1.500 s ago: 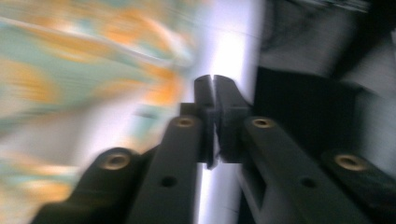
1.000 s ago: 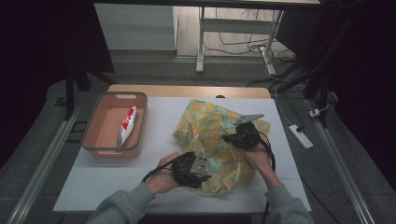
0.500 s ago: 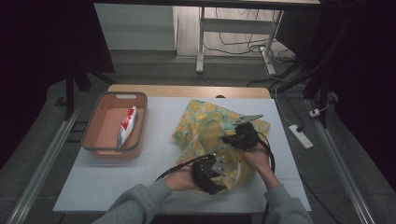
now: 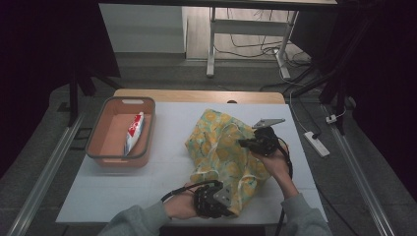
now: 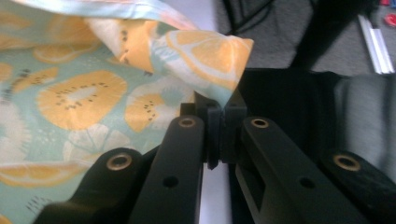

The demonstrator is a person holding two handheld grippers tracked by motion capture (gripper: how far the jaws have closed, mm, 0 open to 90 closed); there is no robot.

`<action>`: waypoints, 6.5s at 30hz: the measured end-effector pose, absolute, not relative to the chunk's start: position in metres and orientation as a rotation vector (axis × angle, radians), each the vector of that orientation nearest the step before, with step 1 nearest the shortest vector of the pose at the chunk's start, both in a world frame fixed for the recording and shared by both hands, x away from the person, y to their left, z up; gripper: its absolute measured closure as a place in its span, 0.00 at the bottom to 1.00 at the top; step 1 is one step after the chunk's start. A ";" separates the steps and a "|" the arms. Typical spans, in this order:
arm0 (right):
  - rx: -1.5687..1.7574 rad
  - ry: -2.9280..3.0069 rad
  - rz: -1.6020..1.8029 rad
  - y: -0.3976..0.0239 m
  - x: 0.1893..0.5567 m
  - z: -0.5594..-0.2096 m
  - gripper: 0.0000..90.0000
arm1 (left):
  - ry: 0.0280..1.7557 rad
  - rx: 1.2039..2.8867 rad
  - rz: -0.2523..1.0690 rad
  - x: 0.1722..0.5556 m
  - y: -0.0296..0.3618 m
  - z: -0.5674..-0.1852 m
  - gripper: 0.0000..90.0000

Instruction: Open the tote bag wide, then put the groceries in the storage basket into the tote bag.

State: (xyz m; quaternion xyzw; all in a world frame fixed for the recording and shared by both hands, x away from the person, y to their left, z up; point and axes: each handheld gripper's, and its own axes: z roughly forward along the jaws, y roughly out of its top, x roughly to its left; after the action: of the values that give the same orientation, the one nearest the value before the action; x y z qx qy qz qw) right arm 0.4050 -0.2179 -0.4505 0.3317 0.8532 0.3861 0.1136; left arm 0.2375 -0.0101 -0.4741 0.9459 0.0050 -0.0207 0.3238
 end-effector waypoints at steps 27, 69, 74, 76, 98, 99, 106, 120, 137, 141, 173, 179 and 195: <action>0.903 2.552 1.150 -0.206 0.397 -0.452 0.99 | 0.820 2.085 0.337 0.324 0.132 -0.417 0.41; 0.867 2.587 1.141 -0.200 0.394 -0.457 0.99 | 1.650 2.133 0.312 0.464 0.269 -0.489 0.31; 0.870 2.587 1.137 -0.200 0.394 -0.458 0.99 | 1.687 2.150 0.256 0.470 0.271 -0.501 0.31; 0.873 2.586 1.138 -0.200 0.394 -0.458 0.99 | 1.692 2.159 0.237 0.471 0.271 -0.505 0.31; 0.873 2.571 1.136 -0.203 0.395 -0.457 0.99 | 1.678 2.130 0.031 0.469 0.273 -0.507 0.82; 0.872 2.569 1.139 -0.203 0.395 -0.457 0.99 | 1.677 2.131 0.030 0.468 0.274 -0.507 0.82; 0.878 2.566 1.140 -0.205 0.396 -0.457 0.99 | 1.673 2.047 0.128 0.457 0.288 -0.498 0.83; 0.865 2.547 1.154 -0.204 0.395 -0.454 0.99 | 1.279 1.861 0.333 0.401 0.286 -0.405 0.83; 0.872 2.547 1.161 -0.204 0.398 -0.455 0.99 | 0.746 1.938 0.182 0.355 0.170 -0.367 0.83; 0.877 2.547 1.163 -0.203 0.398 -0.455 0.99 | 0.678 1.976 0.154 0.354 0.143 -0.371 0.83; 0.984 2.520 1.320 -0.225 0.404 -0.453 0.99 | 0.480 1.885 0.086 0.358 0.010 -0.424 0.83; 1.023 2.535 1.360 -0.224 0.407 -0.457 0.99 | 0.483 1.804 0.095 0.352 0.011 -0.419 0.83; 1.061 2.507 1.453 -0.229 0.407 -0.453 0.99 | 0.551 1.857 0.135 0.348 -0.005 -0.464 0.83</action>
State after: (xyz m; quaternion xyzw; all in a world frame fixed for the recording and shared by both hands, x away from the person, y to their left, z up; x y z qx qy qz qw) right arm 0.4071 -0.2286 -0.4533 0.3436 0.8122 0.4706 0.0279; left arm 0.3480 -0.0050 -0.4640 0.7894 0.2344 0.0575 0.5644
